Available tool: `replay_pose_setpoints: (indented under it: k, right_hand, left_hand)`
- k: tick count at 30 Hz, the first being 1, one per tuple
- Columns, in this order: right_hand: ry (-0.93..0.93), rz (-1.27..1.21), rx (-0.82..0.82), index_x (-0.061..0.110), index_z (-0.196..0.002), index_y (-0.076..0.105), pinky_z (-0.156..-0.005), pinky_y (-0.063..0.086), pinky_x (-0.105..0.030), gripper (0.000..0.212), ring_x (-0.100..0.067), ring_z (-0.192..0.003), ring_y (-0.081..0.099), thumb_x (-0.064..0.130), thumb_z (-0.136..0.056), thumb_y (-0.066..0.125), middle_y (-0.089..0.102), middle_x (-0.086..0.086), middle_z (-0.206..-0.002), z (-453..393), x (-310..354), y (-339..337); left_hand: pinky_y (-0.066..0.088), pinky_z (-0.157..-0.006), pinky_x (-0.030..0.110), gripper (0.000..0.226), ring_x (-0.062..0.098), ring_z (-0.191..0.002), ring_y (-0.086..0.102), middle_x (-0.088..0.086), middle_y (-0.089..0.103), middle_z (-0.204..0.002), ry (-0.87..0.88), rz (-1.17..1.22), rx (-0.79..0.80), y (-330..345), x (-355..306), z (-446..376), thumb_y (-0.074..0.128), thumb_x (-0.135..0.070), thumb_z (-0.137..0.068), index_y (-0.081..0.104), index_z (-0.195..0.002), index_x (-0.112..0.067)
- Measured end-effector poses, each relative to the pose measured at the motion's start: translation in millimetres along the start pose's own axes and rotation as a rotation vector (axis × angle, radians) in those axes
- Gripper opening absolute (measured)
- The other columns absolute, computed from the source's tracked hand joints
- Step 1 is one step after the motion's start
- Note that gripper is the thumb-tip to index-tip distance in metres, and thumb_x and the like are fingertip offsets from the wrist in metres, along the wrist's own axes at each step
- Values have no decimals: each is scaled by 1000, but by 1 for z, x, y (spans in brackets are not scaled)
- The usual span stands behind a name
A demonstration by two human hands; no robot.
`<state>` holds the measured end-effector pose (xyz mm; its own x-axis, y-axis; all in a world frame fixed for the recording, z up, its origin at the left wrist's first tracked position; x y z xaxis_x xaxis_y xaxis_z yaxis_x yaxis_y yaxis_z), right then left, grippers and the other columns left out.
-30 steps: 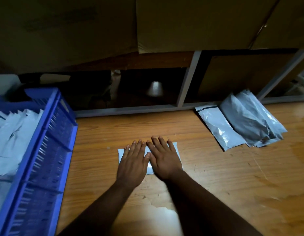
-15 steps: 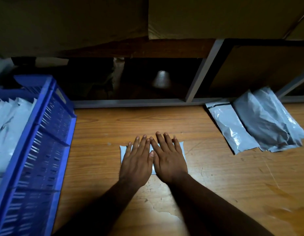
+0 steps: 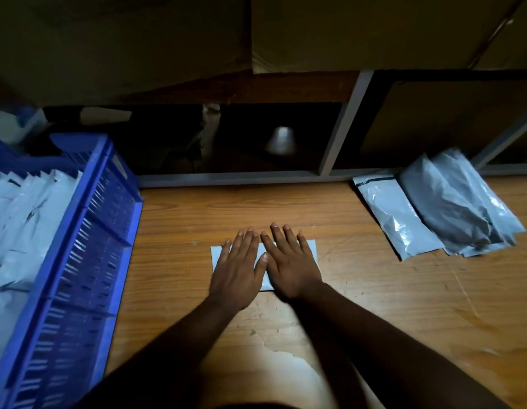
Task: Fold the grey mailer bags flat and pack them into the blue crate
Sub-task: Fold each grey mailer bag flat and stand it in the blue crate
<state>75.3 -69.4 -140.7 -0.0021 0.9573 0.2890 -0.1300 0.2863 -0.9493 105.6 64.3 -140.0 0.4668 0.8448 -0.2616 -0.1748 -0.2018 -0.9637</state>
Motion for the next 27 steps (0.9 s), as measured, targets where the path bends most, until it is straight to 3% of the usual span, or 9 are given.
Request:
replay_pose_setpoints:
  k: [3, 10, 14, 17, 19, 22, 24, 27]
  right_hand:
    - [61, -50, -67, 28, -165, 15, -128, -2, -44, 63, -21, -160, 0, 50, -107, 10, 4, 1, -173, 6, -21, -12]
    - [74, 67, -106, 30, -165, 11, -128, 1, -50, 61, -21, -160, -7, 53, -109, 12, -2, 3, -173, 11, -38, -3]
    - [80, 29, -45, 32, -165, 6, -128, -5, -49, 63, -18, -159, -14, 55, -107, 8, -9, 6, -172, 10, -42, 0]
    - [98, -57, 1, 28, -165, 11, -128, -7, -47, 72, -18, -159, -9, 60, -101, 1, -1, 3, -173, 3, -39, -11]
    - [94, -58, -51, 19, -165, 18, -128, -4, -47, 73, -20, -160, 1, 54, -102, 4, 11, -1, -172, -1, -24, -18]
    - [-18, 29, -98, 11, -162, 27, -128, 4, -50, 62, -26, -159, 13, 41, -109, 18, 17, -5, -171, 1, 1, -2]
    - [-32, 51, -115, 11, -162, 27, -128, 9, -50, 58, -26, -159, 14, 38, -111, 22, 18, -6, -171, 1, 3, 8]
    - [-29, 73, -134, 12, -163, 24, -128, 10, -50, 58, -25, -159, 9, 36, -110, 23, 15, -7, -172, 1, 2, 7]
  left_hand:
    - [1, -129, 39, 89, 10, -157, -1, -6, 2, -170, -64, 50, -29, -6, 13, 2, -13, -70, -95, 11, -164, -20]
    - [5, -128, 45, 76, 17, -158, -2, 0, 3, -171, -87, -97, 12, 4, 23, 7, 2, -60, -103, 9, -164, -16]
    - [0, -128, 42, 85, 15, -158, -4, -2, 1, -171, -90, -78, 30, 4, 24, 6, -9, -67, -97, 8, -164, -19]
    - [-1, -128, 40, 96, 11, -158, 1, -5, 8, -171, -108, 86, 19, -10, 25, 2, -16, -75, -89, 16, -164, -24]
    - [2, -129, 39, 87, 13, -157, 14, -1, 23, -168, -88, 87, -54, -21, 20, -4, -6, -67, -96, 28, -161, -19]
    - [7, -129, 42, 78, 19, -157, 15, 5, 19, -169, 9, -14, -35, -11, 4, -4, -4, -52, -103, 27, -161, -11]
    - [14, -128, 46, 74, 22, -157, 17, 8, 19, -169, 47, -59, -10, 2, 0, -2, -4, -48, -106, 27, -160, -8]
    - [21, -125, 48, 62, 28, -155, 22, 14, 26, -167, 63, -120, -37, 8, 0, -1, 12, -39, -112, 32, -158, -3]
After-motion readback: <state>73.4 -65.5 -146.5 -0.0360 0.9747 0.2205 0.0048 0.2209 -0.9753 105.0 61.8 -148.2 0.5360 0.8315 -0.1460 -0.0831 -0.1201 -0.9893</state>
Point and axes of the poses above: each hand's wrist, its own z-axis away from the middle knuckle, its own y-axis out of the palm, x = y × z, the point moved 5 cm from there along -z, towards the middle knuckle
